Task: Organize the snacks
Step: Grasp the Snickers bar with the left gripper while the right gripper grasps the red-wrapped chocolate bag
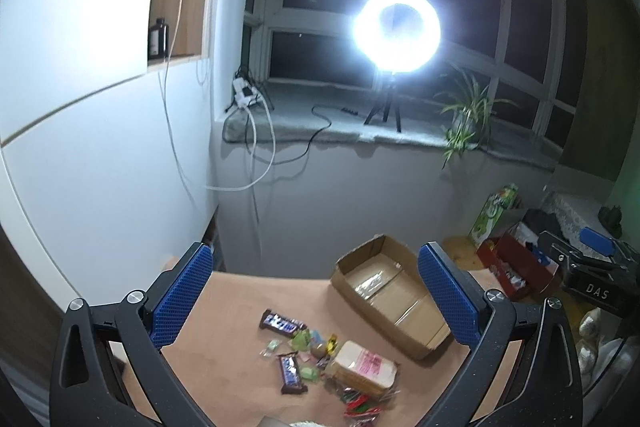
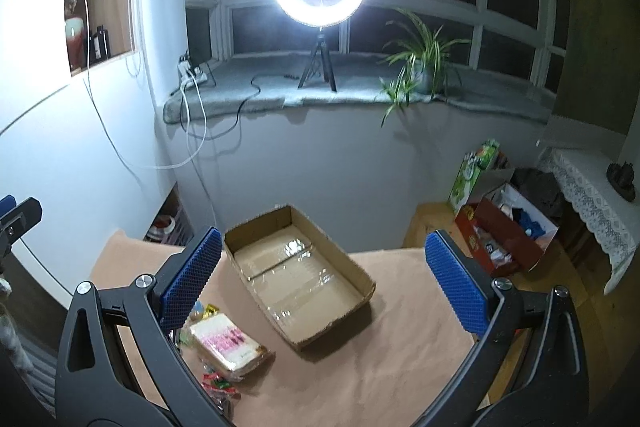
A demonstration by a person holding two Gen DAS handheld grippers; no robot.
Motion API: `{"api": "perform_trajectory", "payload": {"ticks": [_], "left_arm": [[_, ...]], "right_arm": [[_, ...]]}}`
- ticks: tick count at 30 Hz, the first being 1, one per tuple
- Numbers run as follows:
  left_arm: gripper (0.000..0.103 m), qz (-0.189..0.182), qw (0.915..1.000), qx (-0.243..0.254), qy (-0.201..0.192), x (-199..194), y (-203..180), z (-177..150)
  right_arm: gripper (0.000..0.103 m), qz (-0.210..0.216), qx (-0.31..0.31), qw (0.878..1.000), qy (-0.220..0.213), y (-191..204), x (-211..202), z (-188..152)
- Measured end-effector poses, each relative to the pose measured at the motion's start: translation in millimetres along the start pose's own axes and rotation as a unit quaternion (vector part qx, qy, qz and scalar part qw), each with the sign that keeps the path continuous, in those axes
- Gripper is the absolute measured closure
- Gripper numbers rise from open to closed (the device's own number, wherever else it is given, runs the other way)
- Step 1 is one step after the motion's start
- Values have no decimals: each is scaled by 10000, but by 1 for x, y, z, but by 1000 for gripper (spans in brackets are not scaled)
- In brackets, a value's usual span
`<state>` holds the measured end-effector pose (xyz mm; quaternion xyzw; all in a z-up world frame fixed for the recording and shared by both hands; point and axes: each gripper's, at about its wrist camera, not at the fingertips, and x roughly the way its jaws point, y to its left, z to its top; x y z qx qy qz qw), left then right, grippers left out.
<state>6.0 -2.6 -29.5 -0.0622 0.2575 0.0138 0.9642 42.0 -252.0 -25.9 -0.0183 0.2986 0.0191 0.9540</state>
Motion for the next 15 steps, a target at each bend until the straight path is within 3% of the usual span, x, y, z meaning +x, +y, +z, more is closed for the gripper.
{"api": "perform_trajectory", "payload": {"ticks": [15], "left_arm": [[1,136,9958,324,841,36,4,-51]], "right_arm": [[0,482,-21,9944,944,-1,52,-59]]}}
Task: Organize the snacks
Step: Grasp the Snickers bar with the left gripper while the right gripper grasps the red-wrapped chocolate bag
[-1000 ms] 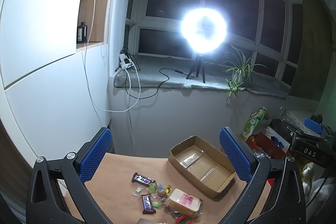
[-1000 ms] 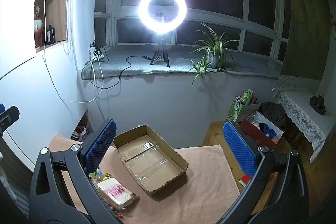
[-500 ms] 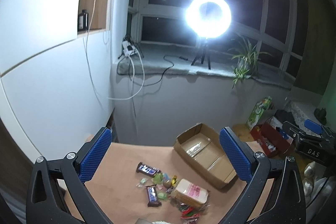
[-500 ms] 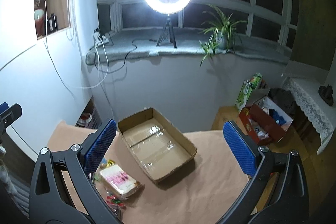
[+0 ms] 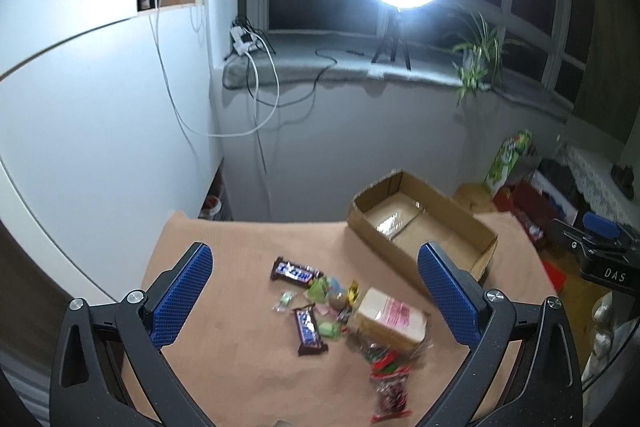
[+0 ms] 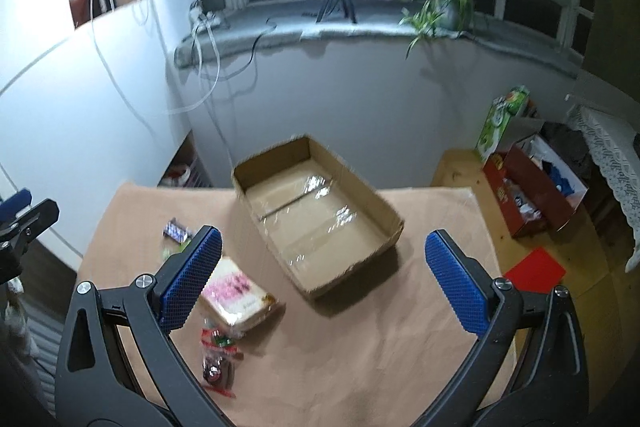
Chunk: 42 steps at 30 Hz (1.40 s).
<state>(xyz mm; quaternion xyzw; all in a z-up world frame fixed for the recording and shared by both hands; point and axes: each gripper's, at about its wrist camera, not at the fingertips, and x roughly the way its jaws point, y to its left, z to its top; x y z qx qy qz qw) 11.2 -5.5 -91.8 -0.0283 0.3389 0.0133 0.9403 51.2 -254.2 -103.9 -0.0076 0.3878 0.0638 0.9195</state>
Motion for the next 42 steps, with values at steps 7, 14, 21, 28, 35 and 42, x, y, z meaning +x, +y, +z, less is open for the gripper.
{"api": "perform_trajectory", "payload": {"ticks": [7,14,21,28,35,42], "left_arm": [[5,-87,9990,56,429,17,0,-24],[14,-278,9956,23,900,33,0,-51],[25,-576,9884,-117,1399,49,-1,-75],[32,-906,9759,-350,1955,66,2,-100],[48,-1272,9610,-555,2391,78,2,-122],[53,-1355,9498,-754,2717,93,10,-140]], "right_arm": [[0,364,-104,9972,642,14,30,-33],[5,811,-19,9880,1318,26,58,-72],[7,1179,204,9758,1828,29,79,-101],[13,1404,417,9670,2083,27,93,-112],[27,1644,679,9558,2340,23,109,-121],[29,1849,552,9458,2611,38,119,-133]]}}
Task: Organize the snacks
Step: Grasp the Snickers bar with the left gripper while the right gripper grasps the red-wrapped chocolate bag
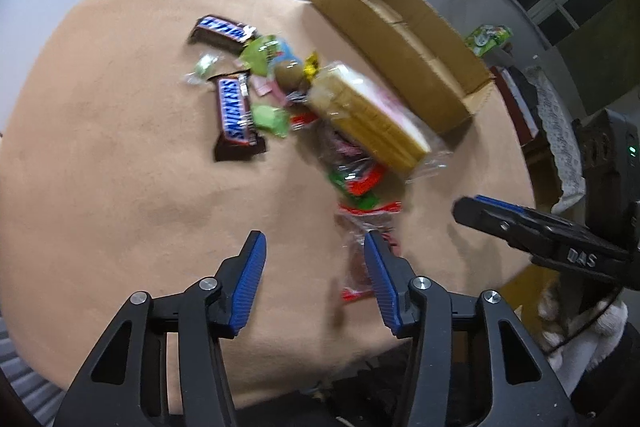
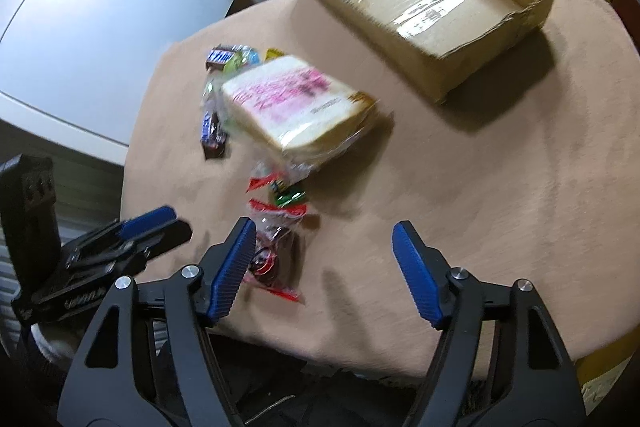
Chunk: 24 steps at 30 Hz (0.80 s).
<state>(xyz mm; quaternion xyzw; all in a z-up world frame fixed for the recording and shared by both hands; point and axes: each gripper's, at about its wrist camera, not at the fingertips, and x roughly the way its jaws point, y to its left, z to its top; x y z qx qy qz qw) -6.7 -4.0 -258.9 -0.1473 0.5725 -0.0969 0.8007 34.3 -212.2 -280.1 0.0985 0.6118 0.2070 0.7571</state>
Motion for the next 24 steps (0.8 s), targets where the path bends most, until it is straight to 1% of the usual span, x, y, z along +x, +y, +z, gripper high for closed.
{"api": "perform_trajectory", "payload": {"ticks": [2,5,6,9,11,13,18,24], "left_arm": [[54,60,9999,-98,-1,1,9,3],[54,209,9994,-257,-65,4,25,11],[56,254,9992,-306,-104,5,31,16],[56,291,9985,-407,-208,6,40,29],[56,350,9982,-407,-264,8,43,38],[56,378,9980,-414,-296,12,45,47],[56,465,9974,-467,-304,23,51,65],[57,529,9974,-431,-212,37,50,75]], "right_arm": [[30,37,-74,9999,78,5,5,-3],[36,49,-233,9994,253,17,16,-8],[36,13,-351,9988,350,26,24,-10],[36,-45,-486,9978,440,38,32,-12],[36,-90,-550,9974,466,42,35,-12],[36,-258,-706,9958,527,50,42,-12],[36,-395,-795,9943,589,56,51,-12],[37,-666,-1073,9894,714,67,64,-12]]}}
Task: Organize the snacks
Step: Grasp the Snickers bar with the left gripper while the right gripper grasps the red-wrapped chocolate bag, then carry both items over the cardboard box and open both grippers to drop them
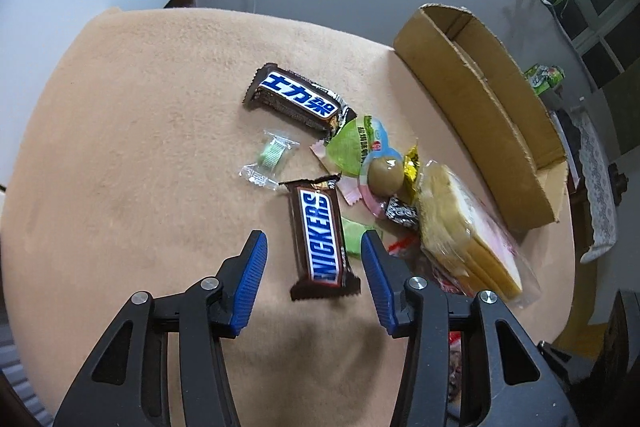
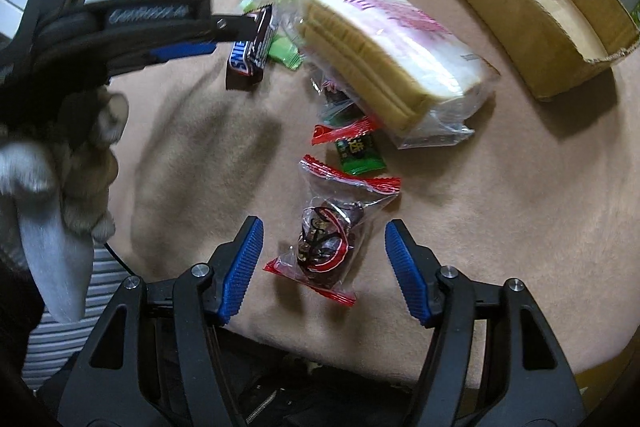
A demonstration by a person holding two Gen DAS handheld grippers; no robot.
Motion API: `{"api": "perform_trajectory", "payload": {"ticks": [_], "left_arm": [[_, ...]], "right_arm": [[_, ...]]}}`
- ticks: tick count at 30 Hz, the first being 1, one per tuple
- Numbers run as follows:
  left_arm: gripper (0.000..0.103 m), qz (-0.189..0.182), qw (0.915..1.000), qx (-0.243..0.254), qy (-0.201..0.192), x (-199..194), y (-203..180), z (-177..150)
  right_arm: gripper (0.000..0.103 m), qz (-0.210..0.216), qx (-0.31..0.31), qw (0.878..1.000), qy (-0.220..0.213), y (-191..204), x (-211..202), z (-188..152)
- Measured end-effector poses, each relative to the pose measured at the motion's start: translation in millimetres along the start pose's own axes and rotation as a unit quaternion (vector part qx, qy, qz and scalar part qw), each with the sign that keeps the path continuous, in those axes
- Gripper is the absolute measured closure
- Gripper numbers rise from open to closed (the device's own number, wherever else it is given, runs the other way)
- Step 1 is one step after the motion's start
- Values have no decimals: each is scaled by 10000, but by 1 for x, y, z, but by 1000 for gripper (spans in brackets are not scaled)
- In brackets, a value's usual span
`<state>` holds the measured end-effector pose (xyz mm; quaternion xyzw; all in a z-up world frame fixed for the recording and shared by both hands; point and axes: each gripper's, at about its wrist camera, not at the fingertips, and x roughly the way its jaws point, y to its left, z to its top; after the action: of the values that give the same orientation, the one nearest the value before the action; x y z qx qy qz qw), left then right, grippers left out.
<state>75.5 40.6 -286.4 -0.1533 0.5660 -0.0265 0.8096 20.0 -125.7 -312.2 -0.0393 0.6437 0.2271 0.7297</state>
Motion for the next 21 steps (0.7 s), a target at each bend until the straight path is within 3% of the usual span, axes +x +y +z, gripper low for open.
{"api": "perform_trajectory", "payload": {"ticks": [8,10,15,21], "left_arm": [[68,44,9997,43,221,19,-2,8],[75,48,9997,50,233,21,-2,8],[76,80,9997,72,198,24,-6,9],[76,72,9998,59,161,24,-4,10]], "right_arm": [[51,-223,-100,9996,131,8,13,6],[56,-226,-95,9996,153,8,15,7],[67,-139,-83,9997,201,2,17,4],[68,-41,-64,9998,183,-6,15,2]]}}
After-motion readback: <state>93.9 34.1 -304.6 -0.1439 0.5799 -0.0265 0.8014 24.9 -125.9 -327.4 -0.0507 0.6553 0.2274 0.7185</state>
